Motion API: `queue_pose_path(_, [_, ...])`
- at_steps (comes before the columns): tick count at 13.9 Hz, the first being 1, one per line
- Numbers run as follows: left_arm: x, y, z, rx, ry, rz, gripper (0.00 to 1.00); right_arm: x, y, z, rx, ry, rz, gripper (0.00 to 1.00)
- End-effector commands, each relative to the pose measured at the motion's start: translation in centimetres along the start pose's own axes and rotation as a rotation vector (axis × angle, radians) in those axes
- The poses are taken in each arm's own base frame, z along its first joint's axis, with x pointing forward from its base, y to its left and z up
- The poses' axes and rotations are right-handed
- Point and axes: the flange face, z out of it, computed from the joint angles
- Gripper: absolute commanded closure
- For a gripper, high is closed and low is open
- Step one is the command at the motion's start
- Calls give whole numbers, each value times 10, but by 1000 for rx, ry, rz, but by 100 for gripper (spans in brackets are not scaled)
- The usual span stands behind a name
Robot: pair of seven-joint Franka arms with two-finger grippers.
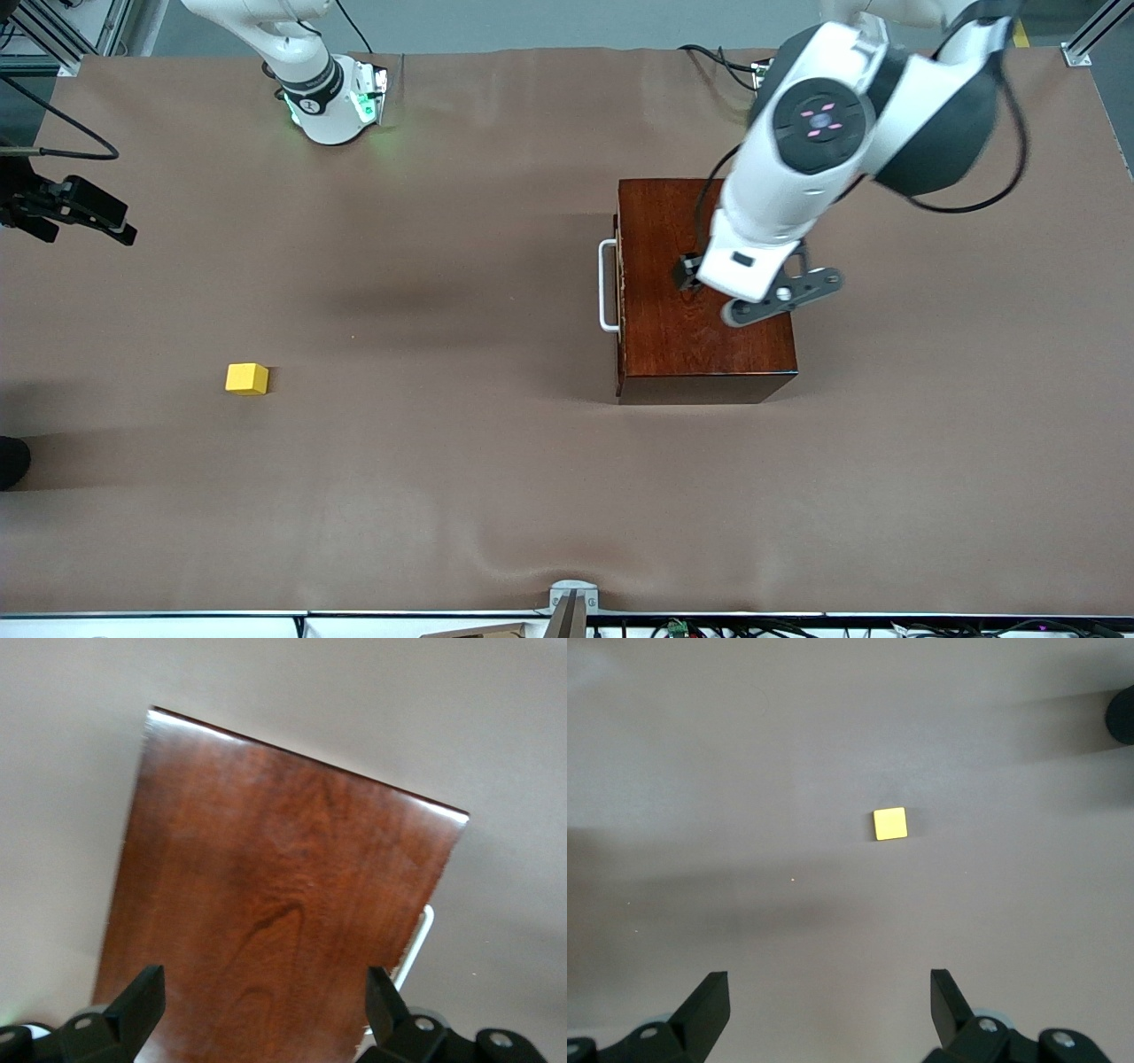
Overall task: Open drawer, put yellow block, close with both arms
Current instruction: 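Swing the left gripper over the box to the white drawer handle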
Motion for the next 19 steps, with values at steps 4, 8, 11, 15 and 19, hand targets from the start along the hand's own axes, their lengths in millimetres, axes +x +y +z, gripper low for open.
queue_pose_path(4, [-17,61,24,-84,63,-72,0,1,-6,-2,5,16,15,0])
queue_pose_path(8, [-29,86,42,-107,81,-87,0,3,-7,-2,5,26,13,0])
queue_pose_path(11, [-43,103,56,-94,99,-82,0,3,-6,-2,5,23,15,0])
queue_pose_path(15, [-64,129,83,-50,132,-66,0,2,-6,0,4,14,13,0])
queue_pose_path(19, [-79,147,106,-7,170,-39,0,2,-7,0,4,13,12,0])
